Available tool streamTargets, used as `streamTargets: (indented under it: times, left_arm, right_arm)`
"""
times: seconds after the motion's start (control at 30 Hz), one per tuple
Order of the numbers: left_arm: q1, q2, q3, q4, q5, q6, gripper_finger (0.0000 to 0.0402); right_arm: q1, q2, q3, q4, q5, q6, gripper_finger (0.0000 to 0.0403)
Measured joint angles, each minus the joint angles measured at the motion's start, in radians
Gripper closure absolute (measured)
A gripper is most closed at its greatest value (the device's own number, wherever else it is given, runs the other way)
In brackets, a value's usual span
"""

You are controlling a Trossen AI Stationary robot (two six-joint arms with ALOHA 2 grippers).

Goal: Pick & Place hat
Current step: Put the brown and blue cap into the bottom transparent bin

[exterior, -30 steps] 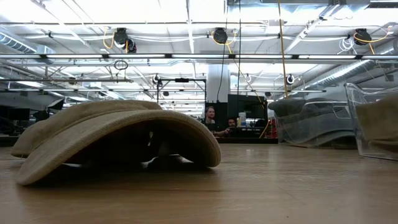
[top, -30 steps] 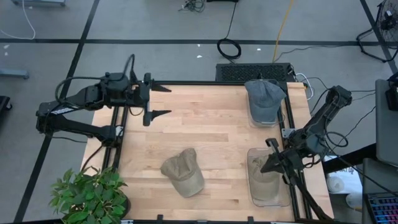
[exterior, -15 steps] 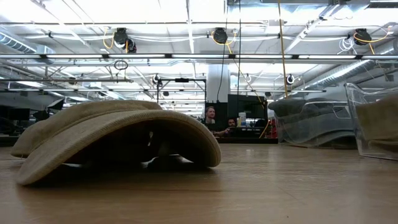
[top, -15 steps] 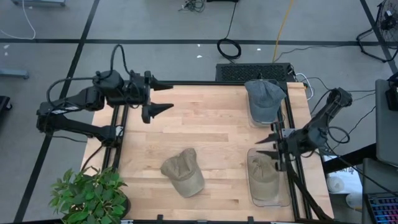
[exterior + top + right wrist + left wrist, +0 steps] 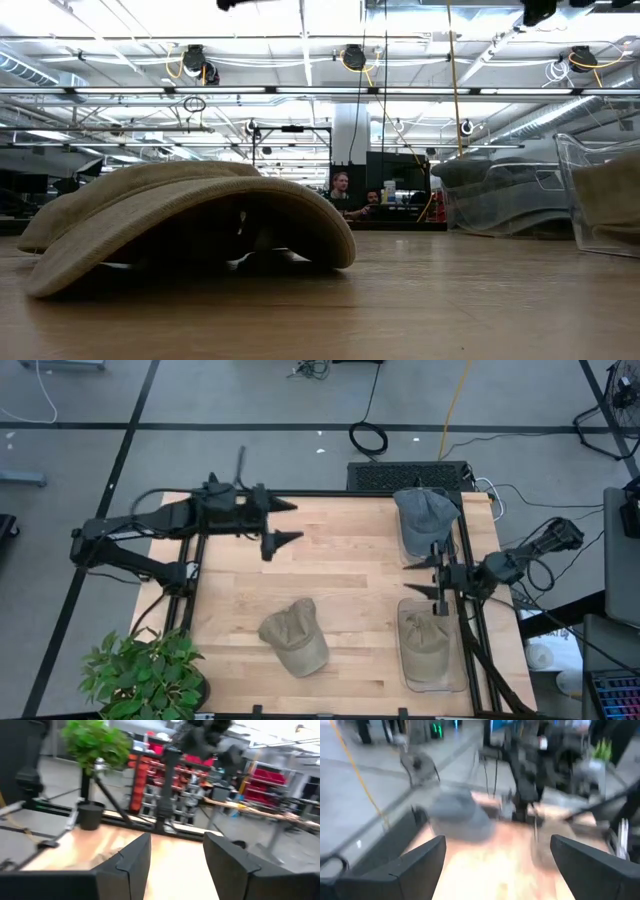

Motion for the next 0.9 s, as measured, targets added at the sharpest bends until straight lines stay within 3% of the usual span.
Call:
streamTargets:
  times: [0.2, 0.37, 0.5, 0.6, 0.9]
  left_arm:
    - [-0.079, 0.107, 0.053, -0.159, 0.08, -0.043, 0.0037]
    - [-0.205, 0.266, 0.221, -0.388, 0.032, -0.189, 0.0037]
    - [-0.3, 0.394, 0.318, -0.516, -0.012, -0.211, 0.0037]
    - [-0.356, 0.462, 0.336, -0.53, -0.009, -0.229, 0.0037]
    - [-0.466, 0.601, 0.337, -0.647, -0.008, -0.545, 0.0037]
  right_arm:
    - [-0.101, -0.061, 0.0, -0.115, -0.001, 0.025, 0.0233]
    - [-0.128, -0.066, 0.0, -0.145, -0.002, 0.065, 0.0233]
    - [-0.128, -0.065, 0.0, -0.145, -0.002, 0.058, 0.0232]
    - [-0.128, -0.059, 0.0, -0.144, -0.002, 0.05, 0.0232]
    - [-0.128, -0.017, -0.006, -0.133, -0.003, 0.064, 0.0232]
